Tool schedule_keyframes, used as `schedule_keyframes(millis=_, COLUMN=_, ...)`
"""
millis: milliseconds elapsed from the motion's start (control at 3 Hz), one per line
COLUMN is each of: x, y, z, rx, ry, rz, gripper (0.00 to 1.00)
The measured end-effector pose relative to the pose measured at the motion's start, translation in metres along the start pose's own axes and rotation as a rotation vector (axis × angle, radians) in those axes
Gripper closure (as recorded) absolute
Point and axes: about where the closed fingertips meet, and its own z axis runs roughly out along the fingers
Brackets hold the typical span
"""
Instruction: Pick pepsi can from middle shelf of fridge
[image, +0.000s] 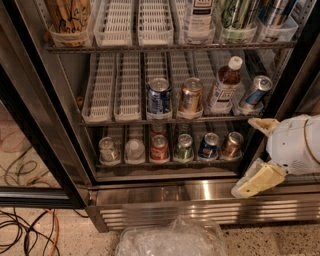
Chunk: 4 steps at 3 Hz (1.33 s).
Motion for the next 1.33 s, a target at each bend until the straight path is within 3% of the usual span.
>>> schedule_keyframes(millis=333, x=0.008, y=0.024, z=0.029, rx=0.001, ry=-0.124, rz=0.043, gripper=0.00)
schedule_keyframes(millis=667, x=0.003, y=0.035, z=0.052, rx=0.052, ry=-0.269, rz=0.152, gripper=0.00)
schedule_keyframes(millis=1000, x=-0.016, y=0.033, z=0.047, rx=0.064, ry=-0.335, rz=0.202, gripper=0.00)
schedule_keyframes(millis=1333, x=-0.016, y=0.033, z=0.047, rx=0.063, ry=-0.335, rz=0.203, gripper=0.00)
